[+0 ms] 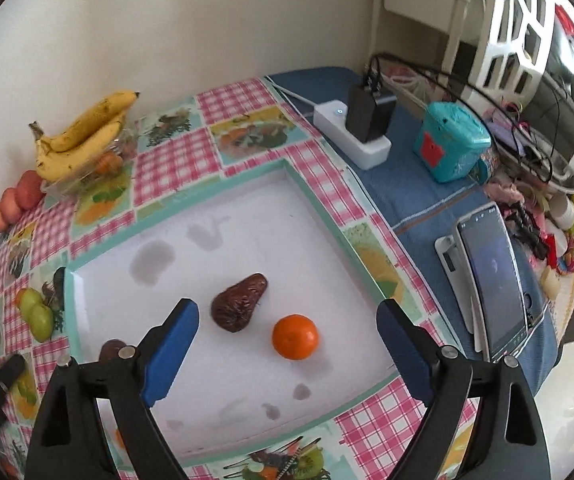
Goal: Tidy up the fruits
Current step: 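Move the left tool to a small brown round fruit and grasp it, then lift the small brown fruit with the left tool while the right tool grasps a tan fruit, then carry both fruits over the white tray and open the left tool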
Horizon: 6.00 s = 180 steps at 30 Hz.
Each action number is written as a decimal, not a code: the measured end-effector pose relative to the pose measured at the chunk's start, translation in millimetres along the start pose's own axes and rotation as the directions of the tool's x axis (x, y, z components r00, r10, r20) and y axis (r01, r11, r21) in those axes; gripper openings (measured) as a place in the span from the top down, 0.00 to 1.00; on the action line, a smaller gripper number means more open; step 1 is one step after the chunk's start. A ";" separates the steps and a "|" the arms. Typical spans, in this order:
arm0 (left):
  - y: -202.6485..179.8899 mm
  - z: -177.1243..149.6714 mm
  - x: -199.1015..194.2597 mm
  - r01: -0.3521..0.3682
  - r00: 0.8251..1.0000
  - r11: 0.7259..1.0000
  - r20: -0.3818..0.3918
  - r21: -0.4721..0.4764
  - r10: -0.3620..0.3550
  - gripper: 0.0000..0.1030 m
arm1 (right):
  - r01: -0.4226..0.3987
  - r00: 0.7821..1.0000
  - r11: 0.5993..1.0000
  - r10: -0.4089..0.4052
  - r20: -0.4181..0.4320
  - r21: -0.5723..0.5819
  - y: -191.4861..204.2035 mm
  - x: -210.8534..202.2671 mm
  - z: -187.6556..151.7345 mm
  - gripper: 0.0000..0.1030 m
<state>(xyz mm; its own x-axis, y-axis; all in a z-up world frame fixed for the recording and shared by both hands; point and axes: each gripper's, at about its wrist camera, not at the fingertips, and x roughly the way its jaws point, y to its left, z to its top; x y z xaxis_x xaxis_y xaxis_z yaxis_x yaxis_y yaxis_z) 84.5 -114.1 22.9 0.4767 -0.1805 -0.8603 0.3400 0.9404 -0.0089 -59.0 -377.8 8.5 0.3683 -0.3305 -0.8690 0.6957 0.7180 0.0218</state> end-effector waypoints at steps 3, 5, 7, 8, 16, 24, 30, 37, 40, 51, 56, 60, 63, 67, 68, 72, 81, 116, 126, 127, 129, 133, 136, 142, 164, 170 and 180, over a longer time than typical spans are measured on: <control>26.9 5.9 -7.7 -0.042 0.999 0.998 0.029 -0.041 0.043 0.00 | -0.013 1.000 0.999 0.014 0.021 -0.040 13.3 -9.5 -1.3 0.11; 44.5 8.2 -10.6 -0.067 0.997 0.995 0.035 -0.074 0.069 0.00 | -0.028 0.999 0.998 0.030 0.033 -0.060 23.4 -14.9 -2.2 0.11; 63.1 9.0 -13.4 -0.086 0.995 0.990 0.035 -0.109 0.090 0.00 | -0.049 0.998 0.996 0.053 0.045 -0.079 34.5 -20.7 -3.8 0.11; 70.1 8.6 -14.0 -0.091 0.995 0.988 0.034 -0.122 0.096 0.00 | -0.066 0.996 0.993 0.070 0.046 -0.095 41.4 -22.6 -4.8 0.11; 120.0 -0.8 -19.0 -0.134 0.990 0.965 0.013 -0.224 0.140 0.00 | -0.137 0.989 0.964 0.147 0.026 -0.226 98.0 -30.3 -19.3 0.11; 156.0 -11.0 -27.9 -0.123 0.990 0.935 0.024 -0.332 0.139 0.00 | -0.235 0.969 0.916 0.246 -0.006 -0.326 150.8 -42.3 -38.7 0.11; 155.9 -16.1 -20.7 -0.077 0.997 0.936 0.005 -0.343 0.083 0.00 | -0.282 0.957 0.880 0.286 -0.047 -0.382 174.5 -41.5 -50.2 0.11; 132.8 -29.2 7.3 -0.047 0.996 0.956 -0.084 -0.291 0.023 0.00 | -0.243 0.970 0.908 0.230 -0.079 -0.342 165.1 -22.2 -50.9 0.11; 121.9 -38.0 18.7 -0.019 0.992 0.960 -0.129 -0.279 -0.018 0.01 | -0.234 0.971 0.913 0.204 -0.124 -0.333 163.2 -7.7 -55.9 0.11; 81.7 -67.0 34.5 0.071 0.971 0.979 -0.211 -0.190 -0.112 0.12 | -0.199 0.977 0.930 0.163 -0.140 -0.308 147.9 -2.7 -75.3 0.11; 67.3 -74.5 48.4 0.134 0.944 0.976 -0.278 -0.174 -0.179 0.27 | -0.197 0.977 0.939 0.166 -0.131 -0.282 139.5 -3.8 -71.9 0.11; 55.8 -78.6 52.1 0.148 0.935 0.978 -0.300 -0.147 -0.187 0.46 | -0.199 0.977 0.942 0.169 -0.133 -0.270 137.5 -2.8 -70.3 0.11; 43.8 -82.1 56.7 0.163 0.925 0.979 -0.327 -0.119 -0.193 0.56 | -0.205 0.976 0.941 0.175 -0.133 -0.268 137.3 -3.0 -70.0 0.11; 32.1 -86.0 57.6 0.180 0.919 0.980 -0.341 -0.083 -0.197 0.64 | -0.218 0.973 0.940 0.187 -0.138 -0.262 137.5 -3.1 -70.0 0.11; 30.4 -85.8 57.6 0.180 0.920 0.980 -0.340 -0.079 -0.197 0.67 | -0.218 0.973 0.940 0.187 -0.138 -0.264 137.9 -2.9 -70.0 0.11; 28.0 -83.6 55.2 0.186 0.924 0.980 -0.325 -0.073 -0.200 0.74 | -0.217 0.973 0.940 0.186 -0.139 -0.263 137.8 -2.9 -69.4 0.11; 42.7 -70.3 37.8 0.188 0.945 0.973 -0.245 -0.131 -0.216 0.74 | -0.221 0.970 0.940 0.186 -0.154 -0.260 139.5 1.0 -69.9 0.11; 140.6 -64.9 25.7 0.062 0.984 0.910 -0.126 -0.410 -0.124 0.74 | -0.417 0.899 0.795 0.289 -0.328 -0.441 238.9 28.9 -114.3 0.65; 139.5 -63.7 24.1 0.066 0.985 0.910 -0.121 -0.409 -0.126 0.74 | -0.414 0.900 0.791 0.282 -0.333 -0.450 240.2 31.6 -116.8 0.73; 139.4 -63.4 23.2 0.067 0.985 0.910 -0.118 -0.409 -0.126 0.74 | -0.418 0.899 0.791 0.289 -0.328 -0.447 240.3 29.3 -115.7 0.73; 138.8 -62.5 20.4 0.072 0.986 0.911 -0.107 -0.407 -0.126 0.74 | -0.421 0.901 0.791 0.306 -0.308 -0.443 239.3 22.3 -111.9 0.73; 136.8 -60.2 17.5 0.078 0.988 0.916 -0.096 -0.394 -0.125 0.74 | -0.423 0.904 0.797 0.337 -0.265 -0.430 232.0 7.5 -102.2 0.73; 134.6 -59.8 17.8 0.077 0.987 0.919 -0.098 -0.386 -0.124 0.74 | -0.414 0.909 0.808 0.346 -0.230 -0.418 224.7 -1.5 -95.8 0.73; 126.3 -60.4 19.1 0.078 0.987 0.929 -0.104 -0.361 -0.124 0.74 | -0.408 0.912 0.832 0.352 -0.211 -0.376 207.9 -4.5 -86.4 0.73; 13.0 -32.6 17.5 0.330 0.937 0.934 -0.074 -0.138 -0.342 0.74 | -0.119 0.993 0.992 0.119 0.006 0.043 25.5 -2.5 -9.9 0.73; -19.6 -14.8 26.7 0.369 0.926 0.926 -0.056 -0.076 -0.373 0.74 | -0.125 0.992 0.992 0.125 -0.005 0.027 33.1 12.7 -0.2 0.73; -54.1 8.3 59.1 0.378 0.922 0.925 -0.069 -0.034 -0.380 0.74 | -0.117 0.992 0.993 0.117 -0.046 -0.001 44.5 41.7 17.9 0.73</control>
<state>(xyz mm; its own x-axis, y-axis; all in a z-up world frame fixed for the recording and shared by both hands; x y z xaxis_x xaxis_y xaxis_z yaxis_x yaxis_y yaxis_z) 101.0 -178.1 -23.3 0.2547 -0.5039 -0.8253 0.4676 0.8113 -0.3510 -1.6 -370.6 -17.9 0.4184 -0.2157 -0.8823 0.6471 0.7524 0.1229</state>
